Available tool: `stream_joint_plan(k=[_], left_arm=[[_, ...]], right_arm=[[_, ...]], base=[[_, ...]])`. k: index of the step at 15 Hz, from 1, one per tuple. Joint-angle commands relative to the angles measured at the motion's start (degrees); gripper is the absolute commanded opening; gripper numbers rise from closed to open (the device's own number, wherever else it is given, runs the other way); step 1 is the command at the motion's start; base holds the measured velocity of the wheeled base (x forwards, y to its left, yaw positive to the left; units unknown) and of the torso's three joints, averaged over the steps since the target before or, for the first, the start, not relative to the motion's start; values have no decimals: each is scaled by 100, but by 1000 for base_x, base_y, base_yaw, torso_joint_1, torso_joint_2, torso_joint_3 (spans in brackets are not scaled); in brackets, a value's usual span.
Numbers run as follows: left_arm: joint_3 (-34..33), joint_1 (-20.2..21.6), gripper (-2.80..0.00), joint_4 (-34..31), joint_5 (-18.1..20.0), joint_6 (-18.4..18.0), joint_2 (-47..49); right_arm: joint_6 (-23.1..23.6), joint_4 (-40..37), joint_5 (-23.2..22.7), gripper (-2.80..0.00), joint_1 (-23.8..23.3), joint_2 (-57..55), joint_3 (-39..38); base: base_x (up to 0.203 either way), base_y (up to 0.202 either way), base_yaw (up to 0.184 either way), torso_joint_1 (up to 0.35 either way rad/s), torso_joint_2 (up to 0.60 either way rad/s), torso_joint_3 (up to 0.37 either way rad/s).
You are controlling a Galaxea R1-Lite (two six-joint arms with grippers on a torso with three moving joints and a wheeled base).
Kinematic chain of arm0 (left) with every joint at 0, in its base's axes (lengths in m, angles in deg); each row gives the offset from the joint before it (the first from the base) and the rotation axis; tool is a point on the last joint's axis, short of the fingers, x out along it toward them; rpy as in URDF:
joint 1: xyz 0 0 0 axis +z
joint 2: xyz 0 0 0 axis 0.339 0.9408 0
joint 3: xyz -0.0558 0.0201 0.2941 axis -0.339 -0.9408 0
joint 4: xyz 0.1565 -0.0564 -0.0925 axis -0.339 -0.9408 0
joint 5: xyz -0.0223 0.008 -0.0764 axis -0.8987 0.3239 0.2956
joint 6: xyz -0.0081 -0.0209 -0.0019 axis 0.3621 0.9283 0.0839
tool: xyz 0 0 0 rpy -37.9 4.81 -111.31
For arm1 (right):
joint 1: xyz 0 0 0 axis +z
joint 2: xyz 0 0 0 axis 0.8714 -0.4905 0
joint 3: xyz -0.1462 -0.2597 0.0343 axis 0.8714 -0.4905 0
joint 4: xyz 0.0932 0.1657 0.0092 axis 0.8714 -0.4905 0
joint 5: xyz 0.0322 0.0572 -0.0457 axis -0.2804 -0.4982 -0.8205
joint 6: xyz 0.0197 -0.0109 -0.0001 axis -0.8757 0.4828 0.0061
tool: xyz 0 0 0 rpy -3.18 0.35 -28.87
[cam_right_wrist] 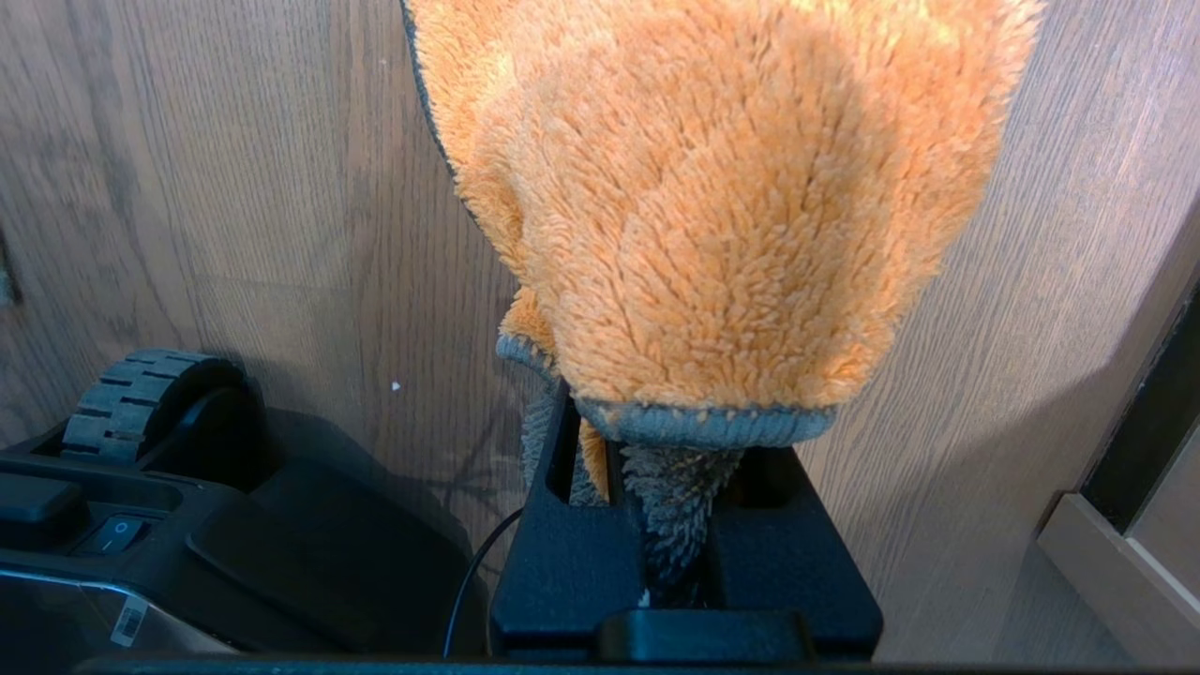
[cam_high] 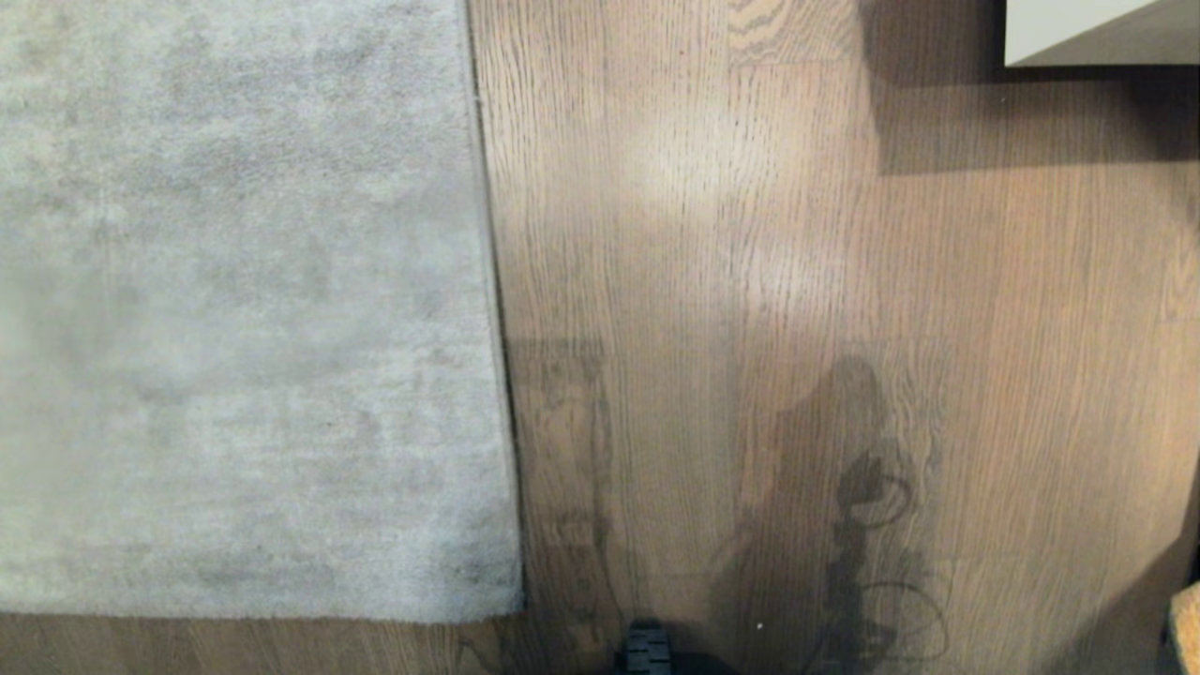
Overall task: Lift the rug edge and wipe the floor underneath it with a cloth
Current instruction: Lift up the carpet
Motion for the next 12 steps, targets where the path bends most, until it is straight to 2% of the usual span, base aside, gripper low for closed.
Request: stream_joint_plan(k=[1, 5, 10, 12], left_arm=[[4, 0, -280, -18, 11, -1, 0], [132, 0, -280, -392, 56, -1, 60], [177, -20, -280, -524, 48, -1, 1217], [178, -26, -280, -527, 46, 61, 1389]], right_arm=[[6, -3, -4, -280, 2, -7, 1], [6, -3, -4, -280, 2, -7, 1], [6, -3, -4, -280, 2, -7, 1], [6, -3, -4, -280, 2, -7, 1]], base=[[0, 0, 0, 0, 0, 0], [0, 0, 0, 0, 0, 0], [0, 0, 0, 0, 0, 0], [0, 0, 0, 0, 0, 0]])
